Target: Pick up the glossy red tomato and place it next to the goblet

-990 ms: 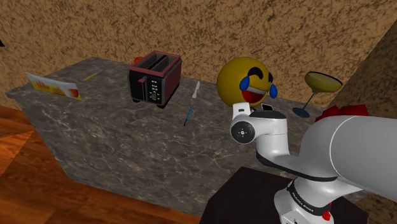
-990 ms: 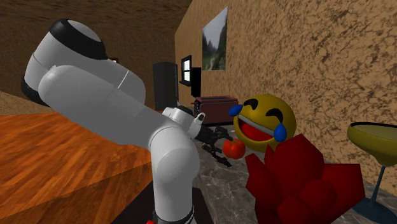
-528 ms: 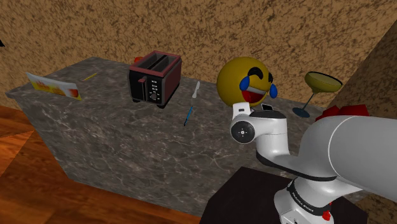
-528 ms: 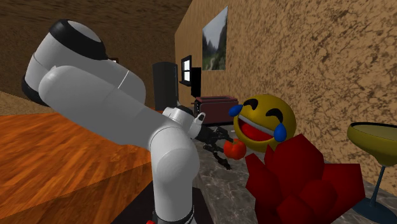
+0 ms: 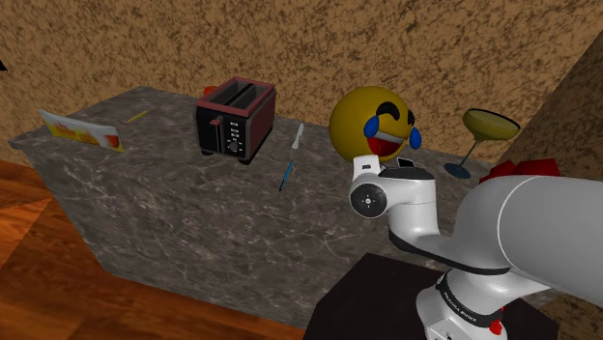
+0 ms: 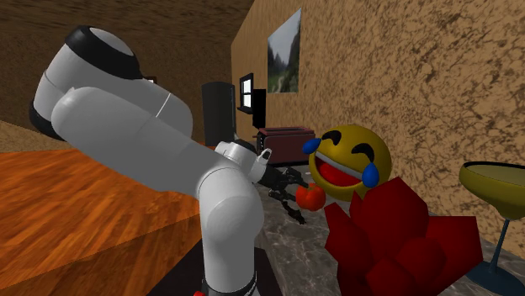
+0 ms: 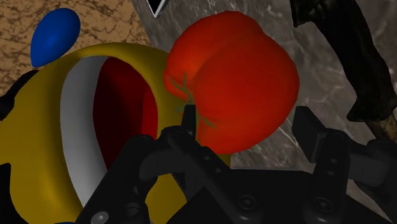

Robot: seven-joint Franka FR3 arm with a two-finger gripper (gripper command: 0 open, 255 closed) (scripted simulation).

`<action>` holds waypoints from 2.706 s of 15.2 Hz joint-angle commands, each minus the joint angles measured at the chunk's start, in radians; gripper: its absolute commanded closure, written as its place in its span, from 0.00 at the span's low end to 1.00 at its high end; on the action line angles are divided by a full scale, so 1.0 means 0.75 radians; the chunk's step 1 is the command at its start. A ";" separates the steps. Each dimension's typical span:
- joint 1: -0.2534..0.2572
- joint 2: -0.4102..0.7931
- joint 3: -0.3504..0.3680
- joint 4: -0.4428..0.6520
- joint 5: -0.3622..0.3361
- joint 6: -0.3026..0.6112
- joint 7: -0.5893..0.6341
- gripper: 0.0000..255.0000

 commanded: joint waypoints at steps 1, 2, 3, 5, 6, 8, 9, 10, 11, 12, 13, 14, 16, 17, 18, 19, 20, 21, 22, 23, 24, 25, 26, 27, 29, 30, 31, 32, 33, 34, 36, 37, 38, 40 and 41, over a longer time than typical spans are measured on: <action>0.031 0.004 -0.034 -0.008 0.004 -0.018 -0.022 1.00; 0.057 0.002 -0.067 -0.009 0.006 -0.035 -0.044 1.00; 0.082 -0.001 -0.100 -0.010 0.008 -0.051 -0.066 1.00; 0.130 -0.009 -0.164 -0.011 0.014 -0.084 -0.110 1.00; 0.153 -0.014 -0.194 -0.011 0.017 -0.100 -0.132 1.00; 0.197 -0.025 -0.253 -0.010 0.023 -0.133 -0.175 1.00; 0.218 -0.032 -0.282 -0.008 0.026 -0.149 -0.197 1.00; 0.238 -0.039 -0.309 -0.006 0.029 -0.165 -0.219 1.00; 0.257 -0.046 -0.336 -0.004 0.032 -0.181 -0.240 1.00; 0.275 -0.053 -0.362 -0.002 0.035 -0.196 -0.262 1.00; 0.292 -0.061 -0.387 0.001 0.038 -0.212 -0.283 1.00; 0.309 -0.069 -0.412 0.005 0.041 -0.228 -0.303 1.00; 0.339 -0.085 -0.459 0.013 0.047 -0.258 -0.345 1.00; 0.352 -0.093 -0.481 0.017 0.049 -0.273 -0.365 1.00; 0.365 -0.101 -0.502 0.022 0.051 -0.288 -0.385 1.00; 0.378 -0.109 -0.523 0.027 0.054 -0.303 -0.404 1.00; 0.389 -0.117 -0.544 0.033 0.056 -0.318 -0.424 1.00; 0.400 -0.125 -0.563 0.039 0.058 -0.332 -0.443 1.00; 0.410 -0.133 -0.582 0.046 0.060 -0.346 -0.462 1.00; 0.419 -0.141 -0.601 0.052 0.061 -0.360 -0.480 1.00; 0.428 -0.148 -0.618 0.060 0.063 -0.374 -0.498 1.00; 0.435 -0.156 -0.636 0.067 0.064 -0.388 -0.516 1.00; 0.443 -0.163 -0.653 0.075 0.065 -0.402 -0.534 1.00; 0.450 -0.169 -0.669 0.083 0.066 -0.415 -0.552 1.00; 0.462 -0.182 -0.700 0.101 0.068 -0.441 -0.586 1.00; 0.467 -0.188 -0.715 0.110 0.069 -0.454 -0.602 1.00; 0.471 -0.194 -0.729 0.119 0.069 -0.467 -0.618 1.00; 0.476 -0.199 -0.744 0.129 0.070 -0.479 -0.635 1.00; 0.472 -0.193 -0.728 0.121 0.070 -0.468 -0.618 1.00; 0.472 -0.193 -0.728 0.121 0.070 -0.468 -0.618 0.00; 0.418 -0.158 -0.661 0.092 0.068 -0.452 -0.545 0.00; 0.390 -0.139 -0.626 0.079 0.066 -0.444 -0.508 0.00; 0.358 -0.119 -0.588 0.067 0.065 -0.435 -0.470 0.00; 0.290 -0.075 -0.509 0.046 0.062 -0.416 -0.391 0.00; 0.252 -0.052 -0.466 0.037 0.059 -0.406 -0.350 0.00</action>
